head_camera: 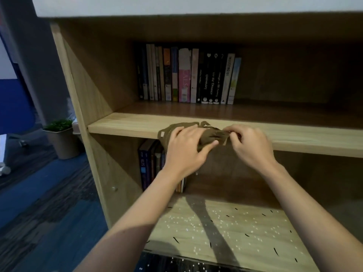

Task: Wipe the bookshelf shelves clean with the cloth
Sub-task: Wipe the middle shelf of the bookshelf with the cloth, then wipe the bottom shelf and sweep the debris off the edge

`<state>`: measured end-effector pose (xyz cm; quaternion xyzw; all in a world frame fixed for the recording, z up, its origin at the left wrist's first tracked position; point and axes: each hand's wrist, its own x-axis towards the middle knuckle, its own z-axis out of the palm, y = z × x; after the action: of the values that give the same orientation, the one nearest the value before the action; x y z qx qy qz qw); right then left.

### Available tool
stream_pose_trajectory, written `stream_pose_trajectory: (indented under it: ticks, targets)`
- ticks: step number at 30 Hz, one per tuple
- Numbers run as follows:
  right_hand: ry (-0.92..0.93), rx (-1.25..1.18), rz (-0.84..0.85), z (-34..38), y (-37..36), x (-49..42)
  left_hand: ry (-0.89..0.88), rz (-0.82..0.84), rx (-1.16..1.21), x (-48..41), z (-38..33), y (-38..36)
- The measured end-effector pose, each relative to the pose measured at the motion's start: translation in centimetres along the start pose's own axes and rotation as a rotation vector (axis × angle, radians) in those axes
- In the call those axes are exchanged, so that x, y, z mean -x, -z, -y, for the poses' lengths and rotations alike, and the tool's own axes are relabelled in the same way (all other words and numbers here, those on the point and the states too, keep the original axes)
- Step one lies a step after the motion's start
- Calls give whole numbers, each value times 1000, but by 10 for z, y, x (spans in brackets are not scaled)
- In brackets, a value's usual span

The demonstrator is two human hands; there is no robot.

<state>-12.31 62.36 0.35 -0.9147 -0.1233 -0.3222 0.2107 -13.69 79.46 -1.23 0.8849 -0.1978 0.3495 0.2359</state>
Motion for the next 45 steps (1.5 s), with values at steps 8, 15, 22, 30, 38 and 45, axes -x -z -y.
stream_pose_trajectory:
  ticks: [8,15,22,30,38,45]
  targets:
    - [102,-512,-107,-22,7,72,536,63,674,93,-7,-65]
    - [-263,-669,594,-43,-45,120,957,306,981,82,-17,-108]
    - [-458,-565,438,-86,-65,139,1009,594,1128,120,-4,-138]
    - [-508,-207,393,-130,-81,154,800,531,627,141,4,-182]
    - [-1245,-1005,842,-150,-84,178,562,529,799,110,-51,-211]
    - [-1322,-1421,552,-206,-87,206,717,890,1141,127,-93,-253]
